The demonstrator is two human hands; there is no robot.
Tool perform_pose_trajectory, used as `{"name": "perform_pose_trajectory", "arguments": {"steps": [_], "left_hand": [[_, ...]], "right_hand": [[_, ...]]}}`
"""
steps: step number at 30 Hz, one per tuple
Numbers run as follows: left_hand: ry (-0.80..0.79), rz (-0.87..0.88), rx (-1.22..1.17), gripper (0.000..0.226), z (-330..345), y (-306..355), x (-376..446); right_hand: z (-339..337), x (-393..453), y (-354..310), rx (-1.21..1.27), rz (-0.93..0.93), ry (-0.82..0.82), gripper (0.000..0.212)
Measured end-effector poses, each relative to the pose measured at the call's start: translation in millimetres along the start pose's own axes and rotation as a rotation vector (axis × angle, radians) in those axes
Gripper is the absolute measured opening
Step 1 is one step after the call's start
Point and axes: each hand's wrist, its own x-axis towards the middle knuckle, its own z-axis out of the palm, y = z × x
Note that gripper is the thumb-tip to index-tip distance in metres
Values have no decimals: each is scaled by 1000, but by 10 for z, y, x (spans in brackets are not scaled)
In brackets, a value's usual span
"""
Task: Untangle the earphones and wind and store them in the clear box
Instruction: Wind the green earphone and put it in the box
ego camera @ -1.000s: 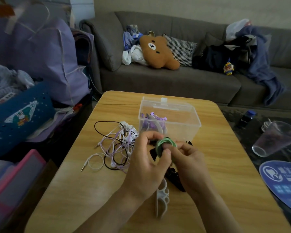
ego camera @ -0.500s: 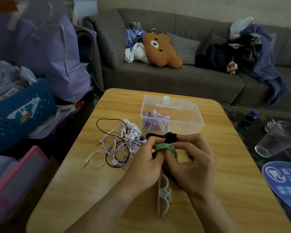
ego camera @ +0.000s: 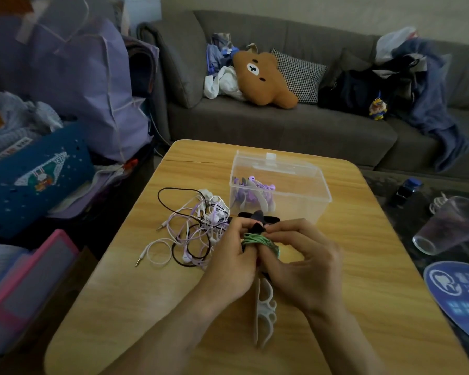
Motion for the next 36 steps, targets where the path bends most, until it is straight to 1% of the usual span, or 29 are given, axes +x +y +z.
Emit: {"name": "perform_pose_trajectory", "arguments": {"steps": [5,9,12,15,17,20,23,26,29,30,32,36], "left_hand": [[-51,70,7,42,-67,8,-33],[-25,157,152,38,-107,-62,-23],[-33,159,259,33,-121,-121,5],[-47,125,373,36,-143,-172,11],[-90,142,431,29,-146,-150,2],[-187,167,456,21,-152,-112,3],[-231,171,509,22,-180,-92,4],[-217,197,541,22,-206,-52,-20],[-182,221,636,27,-238,-54,-7],[-162,223,681,30,-245,-70,1],[-112,224,711,34,-235,-95,6],[-24,210,566,33,-170,-99,4]], "right_hand": [[33,-20,8,-28,-71,-104,18],[36,7,41,28,-63,-161,17],[26,33,64,36,-27,-235,16],[-1,50,83,20,39,-339,18],[-60,81,101,39,107,-369,18],[-154,121,122,65,258,-420,17],[-204,130,116,128,391,-463,17],[-213,137,110,125,404,-493,15],[-159,121,123,38,405,-544,13],[-126,106,112,-1,413,-551,14],[-55,79,55,-31,434,-508,13],[55,36,-58,-18,443,-396,16]]}}
